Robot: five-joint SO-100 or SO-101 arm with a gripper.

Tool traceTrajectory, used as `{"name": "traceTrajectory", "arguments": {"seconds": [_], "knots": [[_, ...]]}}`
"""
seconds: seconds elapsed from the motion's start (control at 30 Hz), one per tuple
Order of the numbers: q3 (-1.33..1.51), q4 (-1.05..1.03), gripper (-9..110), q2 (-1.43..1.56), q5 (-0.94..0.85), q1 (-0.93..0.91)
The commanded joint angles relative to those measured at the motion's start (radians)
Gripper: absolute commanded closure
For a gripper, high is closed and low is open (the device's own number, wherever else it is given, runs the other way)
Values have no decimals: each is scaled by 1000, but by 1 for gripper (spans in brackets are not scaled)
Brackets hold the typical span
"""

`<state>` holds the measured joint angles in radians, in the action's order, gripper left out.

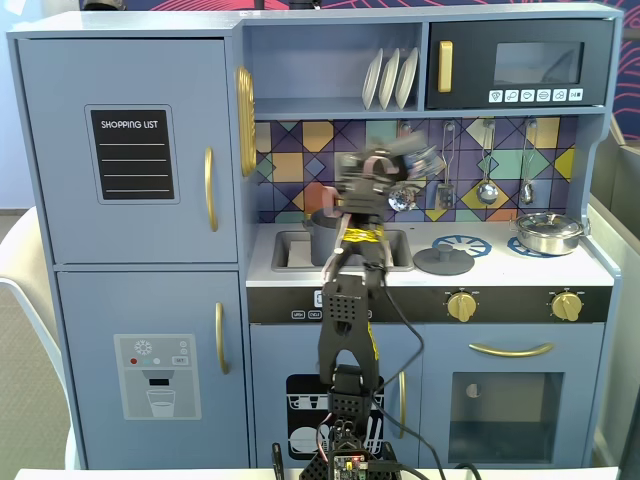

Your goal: Put salt in the gray recipient

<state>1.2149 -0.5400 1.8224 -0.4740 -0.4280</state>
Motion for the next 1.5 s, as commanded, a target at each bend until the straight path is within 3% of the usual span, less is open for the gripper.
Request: {"name": "traceTrajectory", "arguments": {"seconds": [0.0, 0.13, 0.37, 0.57, 1.0, 1.47], "knots": [[130, 396, 101, 118, -515, -225], [279, 735, 101, 115, -675, -351], [489, 870, 101, 129, -839, -446], [572, 807, 101, 138, -904, -451], [446, 535, 101, 25, -963, -472], [367, 528, 101, -104, -959, -486]]}}
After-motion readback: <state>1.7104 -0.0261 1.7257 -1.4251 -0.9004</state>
